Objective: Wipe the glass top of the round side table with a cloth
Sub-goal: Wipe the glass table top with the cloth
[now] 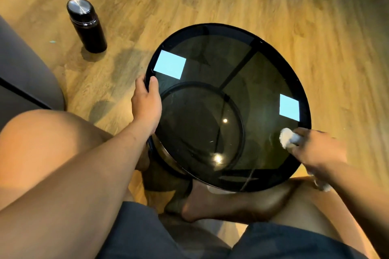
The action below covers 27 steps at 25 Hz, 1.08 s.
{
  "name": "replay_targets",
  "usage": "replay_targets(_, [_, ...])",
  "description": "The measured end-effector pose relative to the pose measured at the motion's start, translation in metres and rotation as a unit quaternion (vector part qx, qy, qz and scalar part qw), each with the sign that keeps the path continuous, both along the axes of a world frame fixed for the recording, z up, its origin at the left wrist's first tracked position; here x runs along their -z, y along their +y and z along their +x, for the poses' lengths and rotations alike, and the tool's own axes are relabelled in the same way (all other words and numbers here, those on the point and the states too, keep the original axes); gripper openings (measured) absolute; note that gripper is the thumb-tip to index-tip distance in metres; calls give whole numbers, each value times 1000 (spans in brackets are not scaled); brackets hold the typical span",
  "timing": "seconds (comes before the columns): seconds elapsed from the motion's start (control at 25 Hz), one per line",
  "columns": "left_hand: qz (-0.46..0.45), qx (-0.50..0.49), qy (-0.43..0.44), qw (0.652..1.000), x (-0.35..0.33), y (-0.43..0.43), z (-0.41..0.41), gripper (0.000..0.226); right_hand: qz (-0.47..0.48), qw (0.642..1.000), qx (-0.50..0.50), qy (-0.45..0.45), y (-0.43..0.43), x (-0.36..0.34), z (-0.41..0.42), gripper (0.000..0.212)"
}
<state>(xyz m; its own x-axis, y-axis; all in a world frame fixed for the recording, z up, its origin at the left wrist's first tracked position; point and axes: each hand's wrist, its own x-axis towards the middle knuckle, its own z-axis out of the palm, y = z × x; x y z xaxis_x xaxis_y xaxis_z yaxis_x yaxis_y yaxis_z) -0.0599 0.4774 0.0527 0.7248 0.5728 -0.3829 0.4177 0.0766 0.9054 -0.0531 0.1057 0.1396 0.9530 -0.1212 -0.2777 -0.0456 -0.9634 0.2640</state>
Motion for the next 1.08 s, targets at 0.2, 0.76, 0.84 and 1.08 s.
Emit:
replay_targets(0.2, [4, 6, 12, 1000, 2, 3, 1, 45, 173, 984, -29, 17, 71, 23, -89, 36])
replay_targets(0.76, [2, 8, 20, 1000, -3, 2, 1, 44, 114, 986, 69, -102, 18, 30, -4, 64])
replay_targets(0.84, [3, 6, 17, 1000, -2, 3, 1, 44, 101, 986, 73, -114, 22, 31, 9, 59])
replay_targets(1.08, [0, 8, 18, 1000, -1, 2, 2, 47, 200, 971, -89, -96, 217, 50, -14, 42])
